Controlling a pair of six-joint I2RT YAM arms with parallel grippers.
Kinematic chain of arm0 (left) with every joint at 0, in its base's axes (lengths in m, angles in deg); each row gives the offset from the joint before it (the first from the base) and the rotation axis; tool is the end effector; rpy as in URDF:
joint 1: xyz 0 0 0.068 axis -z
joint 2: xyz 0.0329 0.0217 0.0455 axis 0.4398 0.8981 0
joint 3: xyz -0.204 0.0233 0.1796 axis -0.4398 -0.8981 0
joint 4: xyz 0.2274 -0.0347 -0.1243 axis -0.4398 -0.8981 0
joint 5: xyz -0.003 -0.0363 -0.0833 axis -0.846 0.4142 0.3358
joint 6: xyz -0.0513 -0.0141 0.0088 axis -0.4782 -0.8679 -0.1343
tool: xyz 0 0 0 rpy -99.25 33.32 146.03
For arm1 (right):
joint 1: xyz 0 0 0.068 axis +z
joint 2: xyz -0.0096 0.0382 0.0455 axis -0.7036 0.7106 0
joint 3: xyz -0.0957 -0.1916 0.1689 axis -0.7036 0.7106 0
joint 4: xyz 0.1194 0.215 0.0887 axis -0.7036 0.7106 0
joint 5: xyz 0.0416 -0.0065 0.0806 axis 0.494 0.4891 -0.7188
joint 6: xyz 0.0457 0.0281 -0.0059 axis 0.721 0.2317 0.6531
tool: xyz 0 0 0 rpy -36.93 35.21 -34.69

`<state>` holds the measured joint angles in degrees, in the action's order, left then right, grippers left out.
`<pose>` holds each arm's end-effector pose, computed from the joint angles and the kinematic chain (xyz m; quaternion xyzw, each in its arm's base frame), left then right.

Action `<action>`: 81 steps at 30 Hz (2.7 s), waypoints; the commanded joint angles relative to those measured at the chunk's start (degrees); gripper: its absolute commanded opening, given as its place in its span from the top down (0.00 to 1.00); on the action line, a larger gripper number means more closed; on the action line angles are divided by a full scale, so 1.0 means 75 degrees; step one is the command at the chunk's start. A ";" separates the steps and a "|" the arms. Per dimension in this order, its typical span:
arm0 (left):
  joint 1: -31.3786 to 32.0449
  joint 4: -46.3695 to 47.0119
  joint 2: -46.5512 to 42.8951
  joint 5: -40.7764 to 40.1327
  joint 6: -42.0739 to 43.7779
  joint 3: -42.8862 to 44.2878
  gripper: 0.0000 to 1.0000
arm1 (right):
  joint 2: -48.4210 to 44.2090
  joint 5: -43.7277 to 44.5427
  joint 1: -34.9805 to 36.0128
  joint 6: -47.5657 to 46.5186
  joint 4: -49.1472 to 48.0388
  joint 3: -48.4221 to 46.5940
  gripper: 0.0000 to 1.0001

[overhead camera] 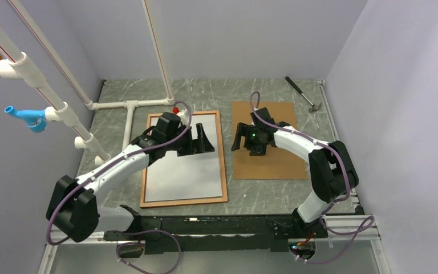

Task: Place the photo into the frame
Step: Move the photo frame item to the center of the board.

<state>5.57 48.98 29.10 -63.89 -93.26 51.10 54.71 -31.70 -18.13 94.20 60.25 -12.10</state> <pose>0.2264 -0.1523 0.2641 0.0042 0.8928 -0.3639 0.2656 0.2927 0.1545 0.1889 0.0469 0.9575 0.2216 0.1787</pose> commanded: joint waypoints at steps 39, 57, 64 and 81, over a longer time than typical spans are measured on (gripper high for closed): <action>0.2643 -0.0288 0.5278 -0.1509 -0.0333 0.3791 0.01 | -0.2431 0.2785 -0.5860 -0.0723 0.0994 0.1996 0.07; 0.2655 -0.0047 0.5997 -0.1252 -0.0541 0.3879 0.01 | -0.1157 0.0479 -0.6277 -0.1303 0.0051 0.2103 0.08; 0.2606 0.0881 0.5935 -0.0761 -0.0830 0.3447 0.01 | -0.1117 -0.0735 -0.6284 -0.1386 -0.0392 0.2555 0.09; 0.2543 0.0948 0.4514 -0.0587 -0.0591 0.3426 0.01 | -0.1756 -0.1851 -0.6274 -0.1462 -0.0541 0.3149 0.10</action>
<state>24.17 55.80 68.84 -69.93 -99.19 74.16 40.99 -38.41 -66.02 82.07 52.38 8.84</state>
